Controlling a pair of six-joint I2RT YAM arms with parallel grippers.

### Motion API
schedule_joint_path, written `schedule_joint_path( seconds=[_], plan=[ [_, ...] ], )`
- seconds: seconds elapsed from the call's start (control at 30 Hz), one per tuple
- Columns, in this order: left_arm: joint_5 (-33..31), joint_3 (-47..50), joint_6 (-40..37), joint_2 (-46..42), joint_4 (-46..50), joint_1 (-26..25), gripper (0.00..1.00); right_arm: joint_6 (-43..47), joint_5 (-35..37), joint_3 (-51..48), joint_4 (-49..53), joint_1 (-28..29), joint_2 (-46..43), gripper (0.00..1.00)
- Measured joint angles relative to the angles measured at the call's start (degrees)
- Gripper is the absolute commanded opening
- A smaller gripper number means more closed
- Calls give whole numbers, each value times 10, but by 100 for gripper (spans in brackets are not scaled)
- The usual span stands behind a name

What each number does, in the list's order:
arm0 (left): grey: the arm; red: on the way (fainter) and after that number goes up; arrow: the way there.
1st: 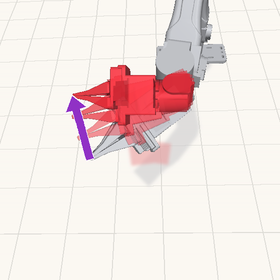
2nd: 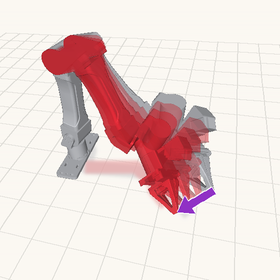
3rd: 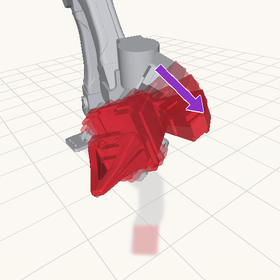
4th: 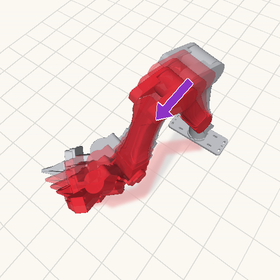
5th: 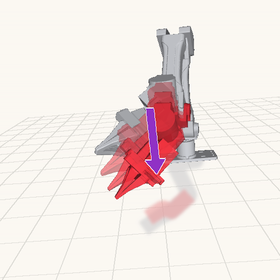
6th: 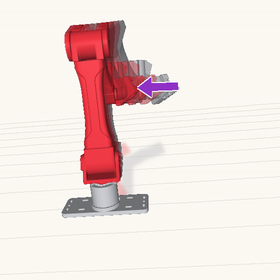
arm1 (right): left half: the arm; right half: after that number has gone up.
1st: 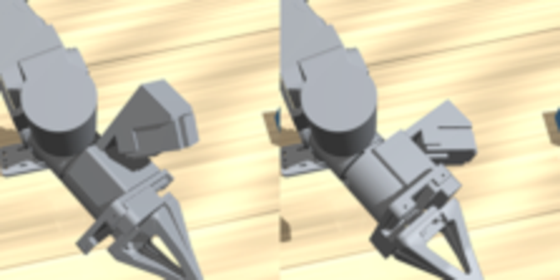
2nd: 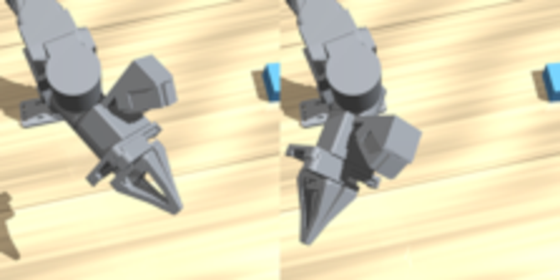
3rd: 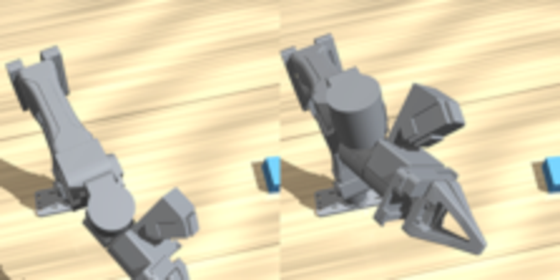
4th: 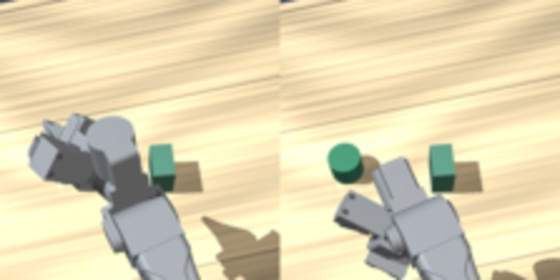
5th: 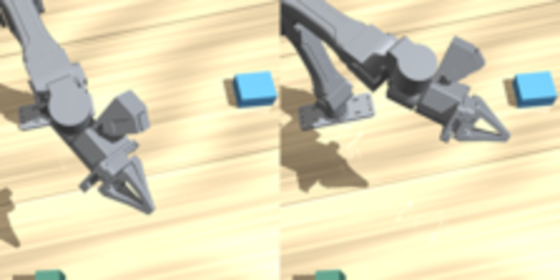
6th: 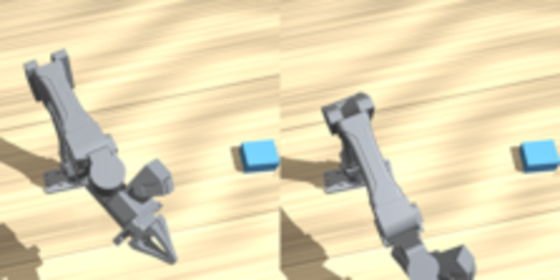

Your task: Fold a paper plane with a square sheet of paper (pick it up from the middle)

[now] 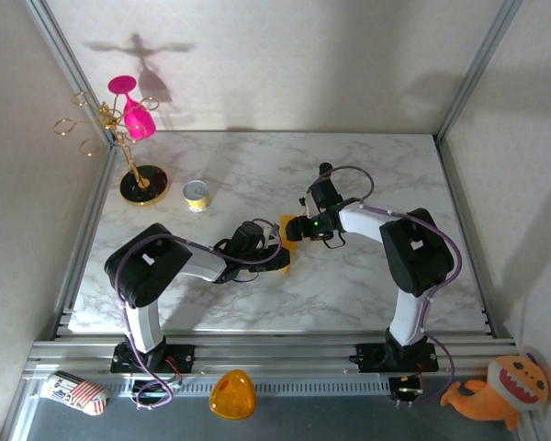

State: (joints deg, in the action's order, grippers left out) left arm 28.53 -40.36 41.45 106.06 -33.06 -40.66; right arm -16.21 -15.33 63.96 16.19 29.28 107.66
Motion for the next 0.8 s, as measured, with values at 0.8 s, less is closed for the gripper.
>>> schedule_joint_path(
  seconds=[0.8],
  plan=[
    [-97, 27, 19, -75, 42, -16, 34, -124, 78, 36, 31, 26, 26, 78]
  ],
)
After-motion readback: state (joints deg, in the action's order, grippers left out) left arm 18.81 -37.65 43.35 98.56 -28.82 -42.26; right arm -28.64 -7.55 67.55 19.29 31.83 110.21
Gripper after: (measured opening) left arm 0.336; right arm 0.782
